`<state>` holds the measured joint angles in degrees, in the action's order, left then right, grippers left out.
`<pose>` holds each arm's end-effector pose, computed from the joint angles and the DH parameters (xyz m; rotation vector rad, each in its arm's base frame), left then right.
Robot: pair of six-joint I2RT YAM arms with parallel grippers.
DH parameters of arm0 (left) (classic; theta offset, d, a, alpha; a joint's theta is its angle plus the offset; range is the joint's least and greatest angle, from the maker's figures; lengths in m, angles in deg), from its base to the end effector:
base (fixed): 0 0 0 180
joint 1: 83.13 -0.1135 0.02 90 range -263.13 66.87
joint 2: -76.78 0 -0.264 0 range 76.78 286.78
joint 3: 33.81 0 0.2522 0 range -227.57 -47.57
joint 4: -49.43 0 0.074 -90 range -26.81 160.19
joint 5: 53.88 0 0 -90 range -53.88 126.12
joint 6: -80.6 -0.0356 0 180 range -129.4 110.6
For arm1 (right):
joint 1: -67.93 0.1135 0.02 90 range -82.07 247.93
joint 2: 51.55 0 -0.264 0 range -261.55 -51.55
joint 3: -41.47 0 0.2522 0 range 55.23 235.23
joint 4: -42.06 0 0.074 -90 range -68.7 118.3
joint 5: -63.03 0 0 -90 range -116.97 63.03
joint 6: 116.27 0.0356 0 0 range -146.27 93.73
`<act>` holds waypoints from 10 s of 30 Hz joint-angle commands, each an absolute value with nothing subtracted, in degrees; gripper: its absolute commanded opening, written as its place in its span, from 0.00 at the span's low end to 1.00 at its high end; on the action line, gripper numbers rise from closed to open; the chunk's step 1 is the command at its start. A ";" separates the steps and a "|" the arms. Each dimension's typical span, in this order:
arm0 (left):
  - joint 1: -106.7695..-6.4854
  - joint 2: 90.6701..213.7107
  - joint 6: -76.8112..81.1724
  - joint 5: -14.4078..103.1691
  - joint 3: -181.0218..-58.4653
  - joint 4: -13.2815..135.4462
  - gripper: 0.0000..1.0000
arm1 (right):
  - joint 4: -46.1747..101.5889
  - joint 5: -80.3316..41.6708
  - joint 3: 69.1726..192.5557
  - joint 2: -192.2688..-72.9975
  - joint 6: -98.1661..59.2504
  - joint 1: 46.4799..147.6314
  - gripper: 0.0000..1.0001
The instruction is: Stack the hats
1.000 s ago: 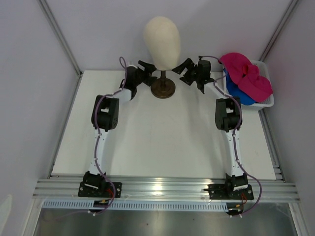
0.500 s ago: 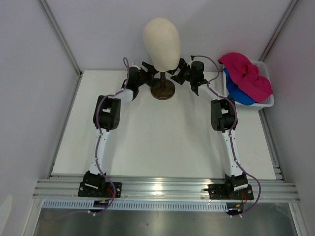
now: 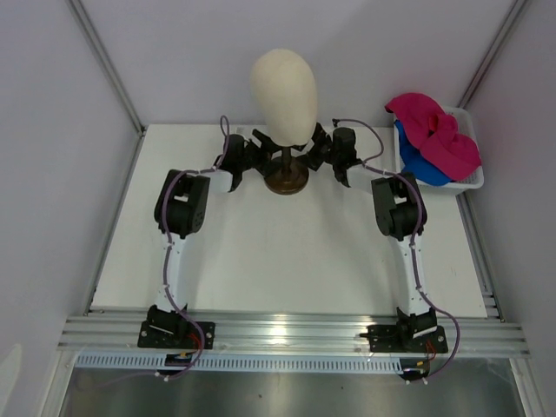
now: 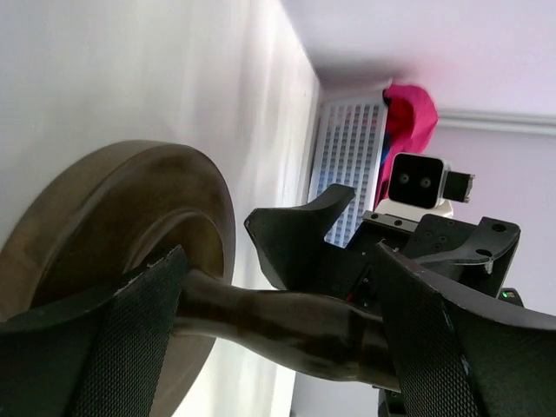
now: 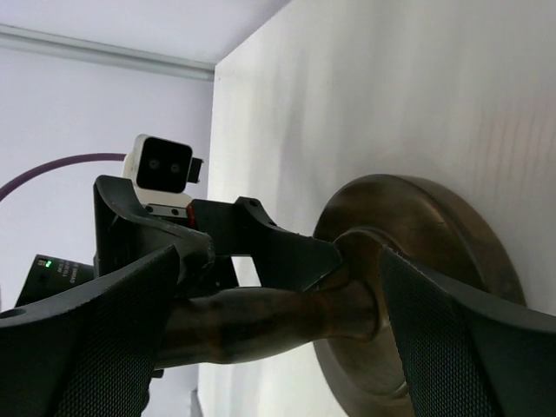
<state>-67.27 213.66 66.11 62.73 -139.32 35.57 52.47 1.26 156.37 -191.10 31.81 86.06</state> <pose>0.5045 -0.1599 0.1308 -0.7341 2.0182 -1.4595 0.5196 0.1878 0.1537 0.3128 1.9962 1.3443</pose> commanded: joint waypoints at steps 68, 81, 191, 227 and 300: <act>-49.73 136.19 25.32 33.66 -105.48 62.21 0.95 | 25.57 6.77 166.41 -167.47 20.74 87.26 1.00; -47.00 142.00 15.03 30.23 -111.30 65.30 0.96 | 29.62 10.73 167.20 -169.77 21.81 87.36 1.00; -94.38 137.60 33.14 65.56 -95.30 71.10 0.99 | 18.02 -65.81 121.06 -143.22 70.49 66.08 0.99; -100.53 136.11 29.53 69.78 -98.47 71.45 0.99 | 30.69 -53.70 132.66 -152.91 42.49 54.22 0.00; -100.53 128.90 30.50 79.63 -104.18 75.58 1.00 | 41.67 2.30 191.37 -163.52 55.12 83.12 0.00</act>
